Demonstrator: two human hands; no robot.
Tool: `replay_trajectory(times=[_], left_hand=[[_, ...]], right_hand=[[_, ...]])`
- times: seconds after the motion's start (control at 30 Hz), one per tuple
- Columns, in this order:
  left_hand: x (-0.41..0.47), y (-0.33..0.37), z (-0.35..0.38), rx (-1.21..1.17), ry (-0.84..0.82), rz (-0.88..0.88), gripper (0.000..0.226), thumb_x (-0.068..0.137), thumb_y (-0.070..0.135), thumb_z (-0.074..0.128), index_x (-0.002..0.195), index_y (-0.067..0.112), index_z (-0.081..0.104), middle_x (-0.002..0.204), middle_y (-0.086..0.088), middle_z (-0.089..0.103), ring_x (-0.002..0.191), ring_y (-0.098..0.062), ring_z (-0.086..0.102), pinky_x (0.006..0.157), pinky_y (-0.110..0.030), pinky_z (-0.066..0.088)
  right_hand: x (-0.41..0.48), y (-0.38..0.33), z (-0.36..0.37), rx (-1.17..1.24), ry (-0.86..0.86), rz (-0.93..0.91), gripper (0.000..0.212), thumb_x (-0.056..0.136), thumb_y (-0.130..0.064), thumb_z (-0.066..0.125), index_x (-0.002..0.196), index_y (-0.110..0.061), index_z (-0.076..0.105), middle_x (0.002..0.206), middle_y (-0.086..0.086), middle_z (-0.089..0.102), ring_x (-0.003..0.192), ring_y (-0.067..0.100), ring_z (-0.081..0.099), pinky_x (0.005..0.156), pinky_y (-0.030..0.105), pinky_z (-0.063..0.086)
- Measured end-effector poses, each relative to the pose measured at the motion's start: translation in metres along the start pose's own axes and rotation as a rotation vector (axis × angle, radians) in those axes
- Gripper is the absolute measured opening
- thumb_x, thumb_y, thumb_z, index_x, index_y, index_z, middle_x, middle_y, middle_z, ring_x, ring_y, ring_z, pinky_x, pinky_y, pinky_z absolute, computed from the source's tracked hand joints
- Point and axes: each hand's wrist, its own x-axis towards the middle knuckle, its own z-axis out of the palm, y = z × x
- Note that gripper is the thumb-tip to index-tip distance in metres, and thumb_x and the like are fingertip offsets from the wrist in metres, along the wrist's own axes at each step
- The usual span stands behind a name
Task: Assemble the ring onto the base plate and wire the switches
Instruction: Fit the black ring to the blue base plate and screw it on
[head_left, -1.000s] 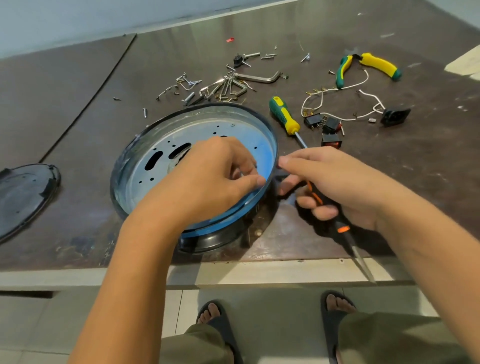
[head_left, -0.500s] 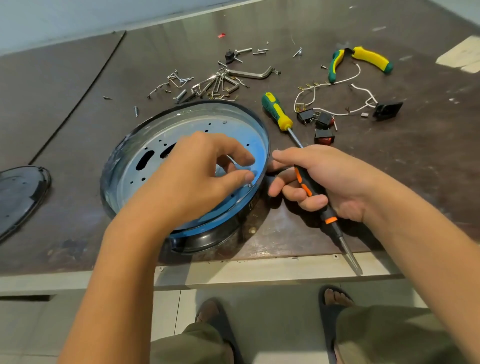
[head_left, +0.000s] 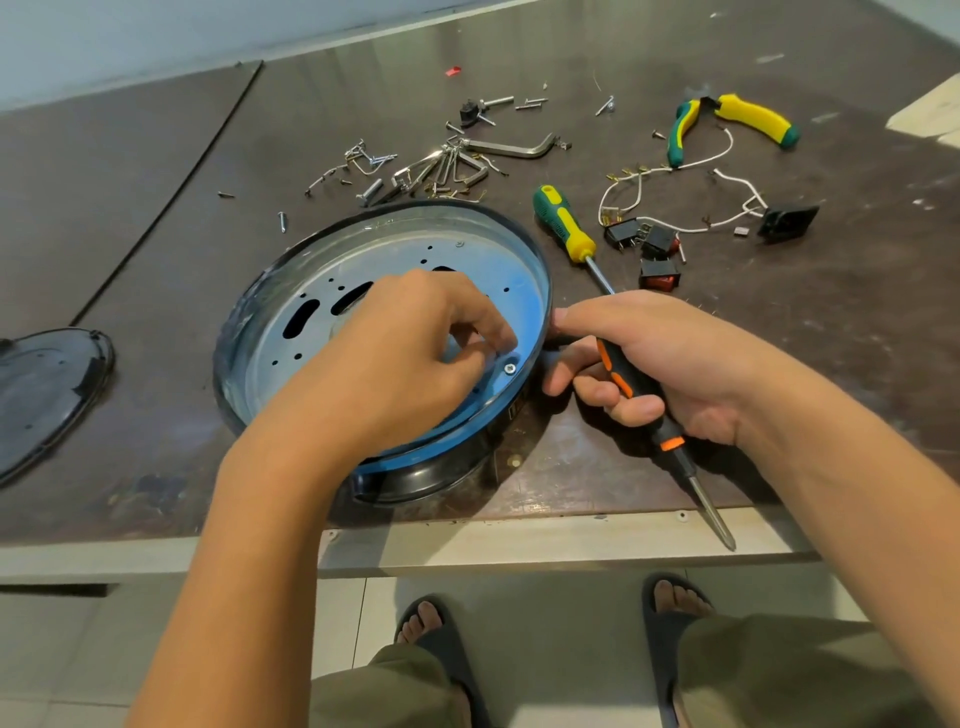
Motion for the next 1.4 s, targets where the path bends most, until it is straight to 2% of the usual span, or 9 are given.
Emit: replay_trajectory(times=[0.17,0.33,0.47,0.63,0.73,0.87,1.13,1.27,1.4], left_hand=[[0.002,0.003,0.006,0.0,0.031,-0.028,0.005,0.088,0.029,0.072,0.093,0.028,0.072,0.08,0.009,0.067,0.08,-0.006,0.062,0.069,-0.016,0.047],[0.005,0.001,0.007,-0.035,0.004,-0.096,0.005,0.084,0.03,0.075,0.082,0.028,0.073,0.078,0.007,0.069,0.077,-0.009,0.062,0.07,-0.017,0.046],[0.004,-0.001,0.007,-0.047,0.015,-0.088,0.003,0.088,0.031,0.072,0.085,0.03,0.072,0.079,0.008,0.067,0.075,-0.007,0.061,0.06,-0.012,0.042],[0.001,-0.01,0.003,-0.152,0.058,-0.101,0.013,0.094,0.02,0.065,0.097,0.031,0.072,0.09,0.007,0.073,0.084,-0.009,0.069,0.082,-0.039,0.057],[-0.002,-0.014,0.0,-0.257,0.068,-0.067,0.019,0.097,0.01,0.059,0.103,0.023,0.07,0.096,0.01,0.073,0.085,-0.002,0.07,0.089,-0.035,0.056],[-0.005,-0.015,-0.001,-0.393,0.042,-0.031,0.019,0.102,0.014,0.049,0.107,0.015,0.068,0.091,0.003,0.074,0.083,-0.008,0.072,0.089,-0.038,0.055],[-0.007,-0.005,-0.002,-0.327,-0.028,0.119,0.025,0.1,0.032,0.055,0.097,0.016,0.074,0.087,-0.002,0.073,0.084,-0.021,0.066,0.079,-0.044,0.051],[-0.007,-0.006,-0.001,-0.333,-0.027,0.081,0.026,0.102,0.029,0.052,0.099,0.018,0.075,0.086,0.008,0.074,0.076,-0.004,0.063,0.073,-0.021,0.048],[-0.007,-0.006,-0.001,-0.369,-0.023,0.048,0.031,0.105,0.027,0.044,0.103,0.016,0.072,0.087,0.006,0.074,0.088,-0.012,0.068,0.089,-0.039,0.049]], right_hand=[[-0.003,-0.002,-0.002,0.024,-0.006,0.014,0.033,0.101,-0.03,0.056,0.124,-0.006,0.054,0.076,0.013,0.064,0.043,0.009,0.042,0.029,0.016,0.029],[-0.003,-0.002,-0.002,0.014,0.052,-0.05,0.036,0.099,-0.029,0.058,0.127,-0.007,0.055,0.072,0.011,0.062,0.042,0.01,0.039,0.03,0.016,0.026],[-0.013,-0.021,-0.005,0.163,0.131,-0.217,0.032,0.096,-0.027,0.058,0.123,-0.01,0.064,0.05,-0.005,0.033,0.035,0.006,0.025,0.031,0.013,0.019],[-0.032,-0.057,0.006,0.464,0.04,-0.543,0.018,0.101,-0.028,0.047,0.097,-0.018,0.061,0.049,-0.01,0.027,0.037,0.003,0.024,0.03,0.017,0.022],[-0.028,-0.064,0.026,0.531,0.128,-0.815,0.012,0.105,-0.021,0.046,0.095,-0.015,0.05,0.053,-0.008,0.032,0.042,0.006,0.029,0.036,0.019,0.026],[-0.019,-0.061,0.049,0.4,0.151,-1.056,0.01,0.108,-0.014,0.041,0.099,-0.011,0.041,0.057,-0.002,0.034,0.046,0.011,0.034,0.044,0.022,0.03],[-0.015,-0.06,0.06,0.339,0.161,-1.185,0.012,0.106,-0.01,0.041,0.095,-0.008,0.039,0.055,-0.003,0.036,0.045,0.013,0.034,0.048,0.021,0.031],[-0.013,-0.061,0.062,0.345,0.251,-1.239,0.016,0.106,-0.007,0.041,0.091,-0.006,0.037,0.056,-0.001,0.035,0.045,0.014,0.035,0.047,0.023,0.031],[-0.011,-0.062,0.065,0.387,0.318,-1.241,0.018,0.107,-0.011,0.04,0.089,-0.008,0.039,0.057,0.0,0.036,0.047,0.015,0.035,0.048,0.024,0.031]])
